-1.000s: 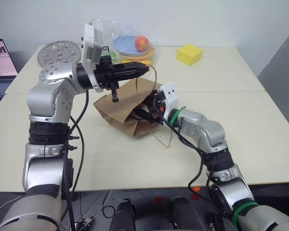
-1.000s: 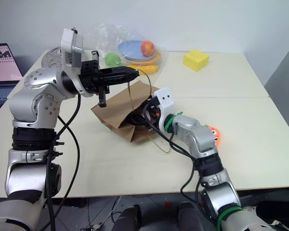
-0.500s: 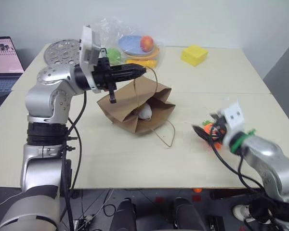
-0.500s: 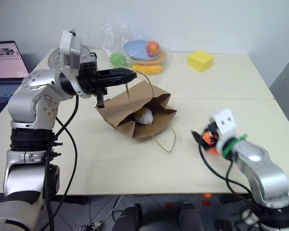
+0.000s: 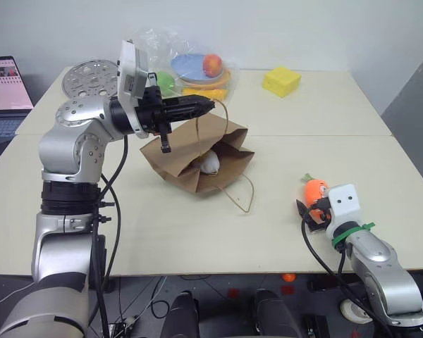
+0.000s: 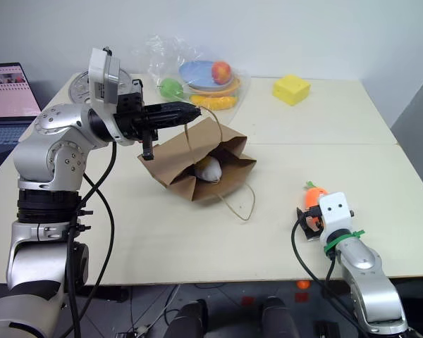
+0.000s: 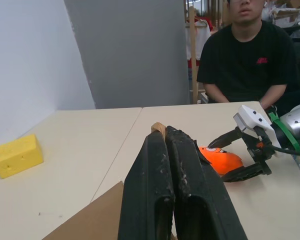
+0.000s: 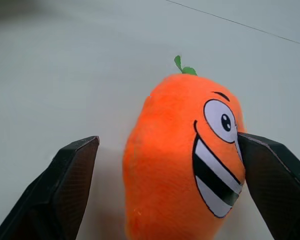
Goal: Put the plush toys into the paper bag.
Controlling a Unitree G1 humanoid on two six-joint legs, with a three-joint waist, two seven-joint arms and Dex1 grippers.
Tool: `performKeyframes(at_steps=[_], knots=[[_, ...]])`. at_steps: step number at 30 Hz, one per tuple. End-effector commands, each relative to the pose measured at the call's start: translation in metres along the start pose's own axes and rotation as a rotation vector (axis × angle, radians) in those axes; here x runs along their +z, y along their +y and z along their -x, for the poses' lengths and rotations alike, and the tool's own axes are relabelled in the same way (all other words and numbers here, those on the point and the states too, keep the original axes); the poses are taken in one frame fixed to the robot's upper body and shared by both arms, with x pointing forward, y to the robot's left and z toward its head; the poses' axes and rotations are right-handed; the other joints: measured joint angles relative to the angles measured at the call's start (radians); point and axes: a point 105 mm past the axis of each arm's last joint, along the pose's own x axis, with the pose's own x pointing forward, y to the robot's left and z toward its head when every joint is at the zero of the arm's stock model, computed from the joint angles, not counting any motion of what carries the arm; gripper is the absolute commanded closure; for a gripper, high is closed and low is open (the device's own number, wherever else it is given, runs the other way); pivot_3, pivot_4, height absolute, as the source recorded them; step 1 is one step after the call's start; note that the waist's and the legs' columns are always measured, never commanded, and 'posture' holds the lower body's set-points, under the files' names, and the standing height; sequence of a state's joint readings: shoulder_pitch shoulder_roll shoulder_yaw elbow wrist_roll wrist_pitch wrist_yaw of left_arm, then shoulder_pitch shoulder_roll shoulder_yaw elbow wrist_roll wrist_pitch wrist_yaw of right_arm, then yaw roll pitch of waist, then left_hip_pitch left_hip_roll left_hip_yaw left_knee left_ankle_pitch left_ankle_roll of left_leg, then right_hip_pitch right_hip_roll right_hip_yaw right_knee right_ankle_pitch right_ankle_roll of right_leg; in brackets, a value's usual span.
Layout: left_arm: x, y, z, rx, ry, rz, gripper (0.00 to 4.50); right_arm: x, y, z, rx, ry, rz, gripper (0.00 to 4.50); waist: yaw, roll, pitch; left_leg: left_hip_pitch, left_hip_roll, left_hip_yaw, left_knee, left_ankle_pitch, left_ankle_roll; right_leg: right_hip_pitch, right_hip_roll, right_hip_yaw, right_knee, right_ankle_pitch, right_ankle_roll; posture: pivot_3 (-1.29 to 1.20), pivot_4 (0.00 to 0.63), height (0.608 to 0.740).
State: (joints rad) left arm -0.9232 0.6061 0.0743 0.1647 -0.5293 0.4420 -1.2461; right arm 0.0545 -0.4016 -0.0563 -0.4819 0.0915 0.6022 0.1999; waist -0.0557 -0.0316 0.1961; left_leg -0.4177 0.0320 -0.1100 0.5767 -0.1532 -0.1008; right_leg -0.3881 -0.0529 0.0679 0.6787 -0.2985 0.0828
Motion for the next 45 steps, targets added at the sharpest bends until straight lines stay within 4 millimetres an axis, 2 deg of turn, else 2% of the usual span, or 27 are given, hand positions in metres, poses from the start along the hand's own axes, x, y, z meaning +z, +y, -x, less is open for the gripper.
performKeyframes(at_steps=[1, 6, 8, 9, 11, 12, 15, 17, 21, 24, 32, 34, 36, 39, 45], knots=[[0.014, -0.003, -0.002, -0.010, -0.020, -0.060, 4.50, 0.009, -0.006, 0.004, -0.002, -0.046, 0.031, 1.33, -0.001, 0.000, 0.000, 0.000, 0.000, 0.000, 0.000, 0.000, 0.000, 0.000, 0.000, 0.000, 0.000, 0.000, 0.000, 0.00, 0.150, 0.740], [0.013, -0.002, 0.000, -0.006, -0.015, -0.062, 4.50, 0.029, -0.002, 0.001, 0.103, -0.093, 0.042, 3.04, -0.002, 0.000, 0.000, 0.000, 0.000, 0.000, 0.000, 0.000, 0.000, 0.000, 0.000, 0.000, 0.000, 0.000, 0.000, 0.00, 0.150, 0.740], [0.013, -0.002, -0.001, -0.005, -0.014, -0.065, 4.50, 0.047, 0.007, -0.002, 0.183, -0.135, 0.038, 3.65, -0.003, 0.000, 0.000, 0.000, 0.000, 0.000, 0.000, 0.000, 0.000, 0.000, 0.000, 0.000, 0.000, 0.000, 0.000, 0.00, 0.150, 0.740], [0.014, -0.002, -0.001, -0.006, -0.014, -0.066, 4.50, 0.067, 0.020, -0.005, 0.269, -0.181, 0.000, 3.94, -0.003, 0.000, 0.000, 0.000, 0.000, 0.000, 0.000, 0.000, 0.000, 0.000, 0.000, 0.000, 0.000, 0.000, 0.000, 0.00, 0.150, 0.740], [0.014, -0.002, -0.001, -0.008, -0.013, -0.066, 4.50, 0.092, 0.037, -0.007, 0.379, -0.223, -0.052, 4.34, -0.008, 0.000, 0.000, 0.000, 0.000, 0.000, 0.001, 0.000, 0.000, 0.000, 0.000, 0.000, 0.001, 0.000, 0.000, 0.00, 0.150, 0.740], [0.014, -0.002, -0.001, -0.010, -0.014, -0.065, 4.50, 0.102, 0.049, -0.008, 0.445, -0.235, -0.081, 4.39, -0.008, 0.000, 0.000, 0.000, 0.000, 0.000, 0.001, 0.000, 0.000, 0.000, 0.000, 0.000, 0.001, 0.001, -0.001, 0.00, 0.150, 0.740], [0.014, -0.001, -0.003, -0.014, -0.012, -0.064, 4.50, 0.115, 0.072, -0.016, 0.552, -0.227, -0.122, 4.39, -0.005, 0.000, 0.000, 0.000, 0.000, -0.002, 0.000, 0.000, 0.000, 0.000, 0.000, -0.001, 0.001, 0.002, -0.003, 0.00, 0.150, 0.740], [0.014, -0.001, -0.005, -0.017, -0.015, -0.065, 4.50, 0.120, 0.078, -0.023, 0.561, -0.227, -0.173, 4.39, 0.001, 0.000, 0.000, 0.000, 0.000, -0.003, -0.001, 0.000, 0.000, 0.000, 0.000, -0.002, 0.001, 0.002, -0.003, 0.00, 0.150, 0.740], [0.016, -0.002, -0.006, -0.026, -0.017, -0.065, 4.50, 0.129, 0.111, -0.037, 0.637, -0.213, -0.207, 4.39, 0.003, 0.000, 0.000, -0.002, 0.000, -0.003, -0.001, 0.000, 0.000, -0.001, 0.000, -0.003, 0.000, 0.002, -0.003, 0.00, 0.150, 0.740], [0.016, -0.003, -0.006, -0.029, -0.015, -0.066, 4.50, 0.129, 0.121, -0.044, 0.660, -0.204, -0.186, 4.39, 0.002, 0.000, 0.000, -0.002, 0.000, -0.003, -0.001, 0.000, 0.000, -0.001, 0.000, -0.003, 0.001, 0.002, -0.003, 0.00, 0.150, 0.740], [0.016, -0.004, -0.005, -0.030, -0.013, -0.065, 4.50, 0.135, 0.126, -0.062, 0.633, -0.228, -0.205, 4.39, -0.002, 0.000, 0.000, -0.001, 0.000, -0.003, -0.001, 0.000, 0.000, -0.001, 0.000, -0.003, 0.001, 0.002, -0.003, 0.00, 0.150, 0.740], [0.016, -0.006, -0.005, -0.034, -0.015, -0.060, 4.50, 0.144, 0.120, -0.079, 0.546, -0.282, -0.195, 4.39, -0.002, 0.000, 0.000, -0.001, 0.000, -0.003, -0.001, 0.000, 0.000, -0.001, 0.000, -0.003, 0.001, 0.002, -0.003, 0.00, 0.150, 0.740], [0.015, -0.007, -0.006, -0.045, -0.013, -0.057, 4.50, 0.150, 0.125, -0.092, 0.523, -0.326, -0.168, 4.39, -0.004, 0.000, 0.000, -0.001, 0.000, -0.003, -0.001, 0.000, 0.000, -0.001, 0.000, -0.003, 0.001, 0.002, -0.003, 0.00, 0.150, 0.740], [0.015, -0.010, -0.007, -0.061, -0.016, -0.050, 4.50, 0.151, 0.133, -0.101, 0.552, -0.336, -0.171, 4.39, -0.008, 0.000, 0.000, 0.000, 0.000, -0.002, -0.001, 0.000, 0.000, -0.001, 0.000, -0.003, 0.001, 0.002, -0.003, 0.00, 0.150, 0.740], [0.015, -0.011, -0.008, -0.071, -0.013, -0.048, 4.50, 0.170, 0.139, -0.112, 0.591, -0.392, -0.289, 4.39, -0.014, 0.000, 0.000, -0.001, 0.000, -0.003, -0.002, 0.000, 0.000, -0.001, 0.000, -0.003, 0.002, 0.002, -0.003, 0.00, 0.150, 0.740]])
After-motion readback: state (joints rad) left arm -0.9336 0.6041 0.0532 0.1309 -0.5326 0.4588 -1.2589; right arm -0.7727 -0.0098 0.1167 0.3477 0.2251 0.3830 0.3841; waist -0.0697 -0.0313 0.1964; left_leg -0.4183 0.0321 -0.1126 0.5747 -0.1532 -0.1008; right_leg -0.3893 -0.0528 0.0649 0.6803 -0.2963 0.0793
